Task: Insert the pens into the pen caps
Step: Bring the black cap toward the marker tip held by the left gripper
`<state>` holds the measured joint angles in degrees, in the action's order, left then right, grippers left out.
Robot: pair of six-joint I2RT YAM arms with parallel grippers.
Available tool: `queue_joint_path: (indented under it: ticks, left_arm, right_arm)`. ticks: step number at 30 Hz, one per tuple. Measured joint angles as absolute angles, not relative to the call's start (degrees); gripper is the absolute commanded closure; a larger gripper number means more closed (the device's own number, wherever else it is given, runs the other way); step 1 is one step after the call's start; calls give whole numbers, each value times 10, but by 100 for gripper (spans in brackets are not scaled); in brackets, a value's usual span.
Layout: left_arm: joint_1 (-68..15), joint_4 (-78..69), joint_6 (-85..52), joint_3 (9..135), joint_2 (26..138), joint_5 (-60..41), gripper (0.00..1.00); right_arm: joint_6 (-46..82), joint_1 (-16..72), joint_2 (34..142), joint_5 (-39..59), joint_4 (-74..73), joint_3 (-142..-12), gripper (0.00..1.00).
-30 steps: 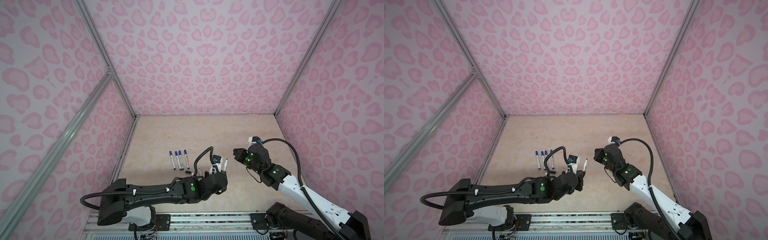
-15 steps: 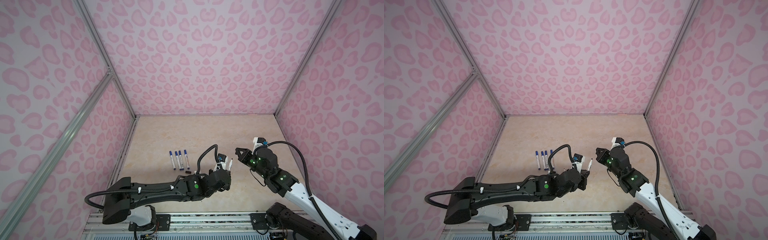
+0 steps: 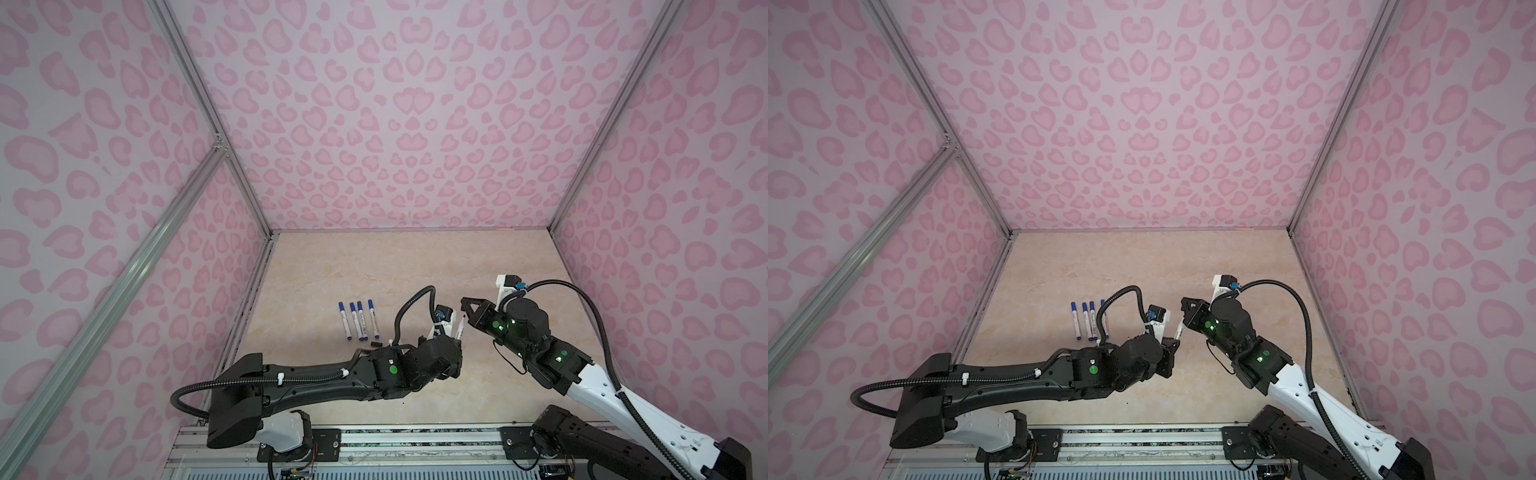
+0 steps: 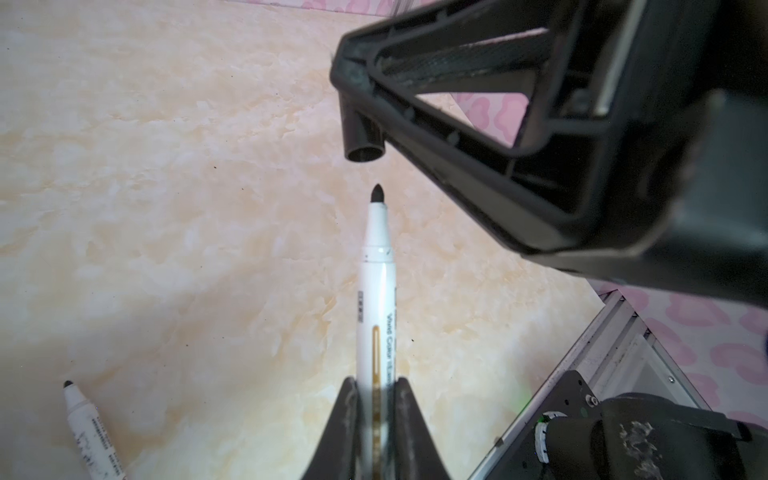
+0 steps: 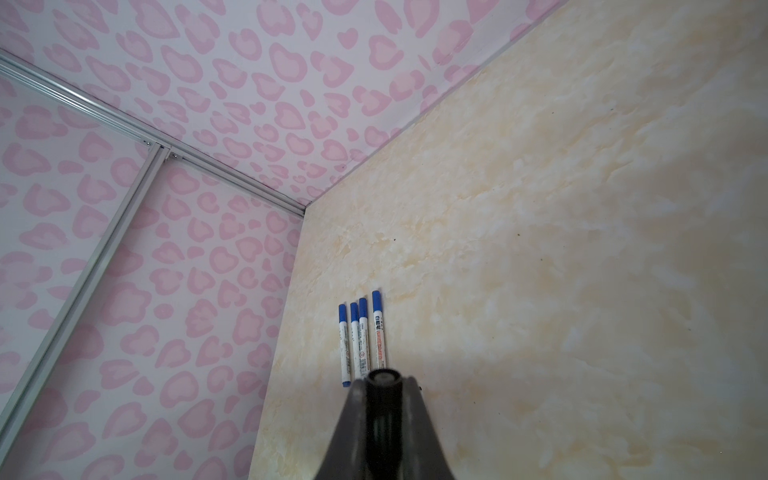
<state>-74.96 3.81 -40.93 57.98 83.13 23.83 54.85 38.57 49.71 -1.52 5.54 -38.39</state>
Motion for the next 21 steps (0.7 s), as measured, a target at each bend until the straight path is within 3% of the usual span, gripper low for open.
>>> queue_joint_path:
  ticks: [21]
  left_arm:
    - [-746,28,-410,574,830,238,97]
  right_arm:
    - [549,399,486,-30,55,-374,91]
